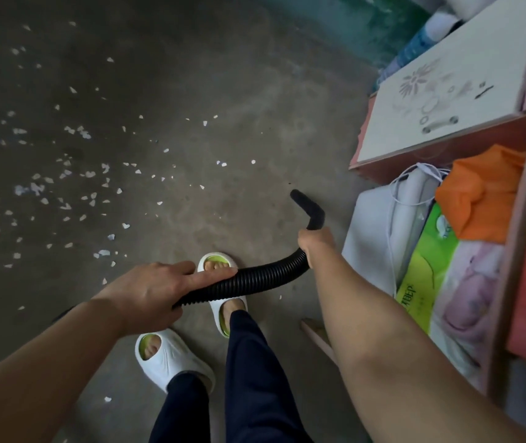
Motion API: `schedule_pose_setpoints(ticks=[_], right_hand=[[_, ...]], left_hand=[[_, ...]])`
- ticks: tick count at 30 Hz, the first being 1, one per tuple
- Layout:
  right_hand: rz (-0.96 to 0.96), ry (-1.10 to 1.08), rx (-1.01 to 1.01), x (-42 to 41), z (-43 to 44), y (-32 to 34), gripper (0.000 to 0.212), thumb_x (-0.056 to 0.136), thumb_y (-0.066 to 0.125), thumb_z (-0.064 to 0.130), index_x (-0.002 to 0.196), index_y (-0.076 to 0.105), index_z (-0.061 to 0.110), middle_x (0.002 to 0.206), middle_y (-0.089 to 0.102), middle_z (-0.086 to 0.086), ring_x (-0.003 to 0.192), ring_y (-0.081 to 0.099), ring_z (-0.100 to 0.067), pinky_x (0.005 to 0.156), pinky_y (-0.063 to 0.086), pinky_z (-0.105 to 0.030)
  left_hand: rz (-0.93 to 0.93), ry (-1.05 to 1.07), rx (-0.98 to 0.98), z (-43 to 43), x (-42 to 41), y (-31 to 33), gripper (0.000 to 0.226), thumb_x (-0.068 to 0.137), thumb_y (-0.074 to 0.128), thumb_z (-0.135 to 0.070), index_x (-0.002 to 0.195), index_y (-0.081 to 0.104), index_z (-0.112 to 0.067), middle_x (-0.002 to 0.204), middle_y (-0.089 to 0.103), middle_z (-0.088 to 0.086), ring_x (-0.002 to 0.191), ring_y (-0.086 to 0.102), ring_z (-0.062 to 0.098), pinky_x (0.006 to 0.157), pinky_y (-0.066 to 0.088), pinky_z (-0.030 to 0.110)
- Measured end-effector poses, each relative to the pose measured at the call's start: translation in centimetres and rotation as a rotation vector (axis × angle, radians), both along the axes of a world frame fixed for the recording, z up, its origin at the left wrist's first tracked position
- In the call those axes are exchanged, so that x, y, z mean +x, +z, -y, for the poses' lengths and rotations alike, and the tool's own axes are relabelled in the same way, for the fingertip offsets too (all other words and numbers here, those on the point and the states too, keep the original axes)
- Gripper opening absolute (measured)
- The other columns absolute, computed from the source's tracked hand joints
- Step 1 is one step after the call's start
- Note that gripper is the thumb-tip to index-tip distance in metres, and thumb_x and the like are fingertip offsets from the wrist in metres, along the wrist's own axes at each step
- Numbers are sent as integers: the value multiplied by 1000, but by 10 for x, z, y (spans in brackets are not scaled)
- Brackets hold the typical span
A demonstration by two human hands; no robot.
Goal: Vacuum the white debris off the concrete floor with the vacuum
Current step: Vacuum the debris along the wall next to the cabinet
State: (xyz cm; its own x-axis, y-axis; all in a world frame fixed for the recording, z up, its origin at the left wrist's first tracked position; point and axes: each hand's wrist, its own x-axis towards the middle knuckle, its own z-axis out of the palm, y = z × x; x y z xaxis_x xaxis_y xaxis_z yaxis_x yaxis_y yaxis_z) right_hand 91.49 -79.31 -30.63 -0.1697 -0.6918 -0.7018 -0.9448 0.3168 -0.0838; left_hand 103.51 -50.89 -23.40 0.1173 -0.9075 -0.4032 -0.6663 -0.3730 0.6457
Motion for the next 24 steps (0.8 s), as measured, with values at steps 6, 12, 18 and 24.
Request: schedule_pose_setpoints(ticks=[6,12,18,24], right_hand=[[84,115,-6,9,-1,-9,54,90,56,24,141,40,14,125,58,-11,108,60,-30,83,48,-34],[137,273,-37,39,-2,-20,47,90,55,23,135,46,13,125,60,-11,110,61,-31,89,49,-33],[121,355,-19,67,-1,-26,51,89,54,23,138,44,17,124,60,-9,107,62,-29,79,46,-29],[107,321,-72,102,29,-24,53,89,55,19,140,42,16,123,60,-8,105,62,-29,74,46,-30]], left_hand=[[-9,22,45,-7,-3,-2,107,74,53,-15,130,-19,-70,88,47,-13,72,57,16,65,48,30],[14,65,62,-14,2,-5,108,74,54,-15,128,-22,-70,91,48,-14,73,58,15,64,44,24],[-16,153,62,-20,6,-8,110,72,55,-14,127,-21,-72,94,52,-13,73,60,17,61,42,23],[-8,226,11,4,20,-14,109,74,54,-14,127,-23,-71,96,51,-11,76,58,18,66,47,28]])
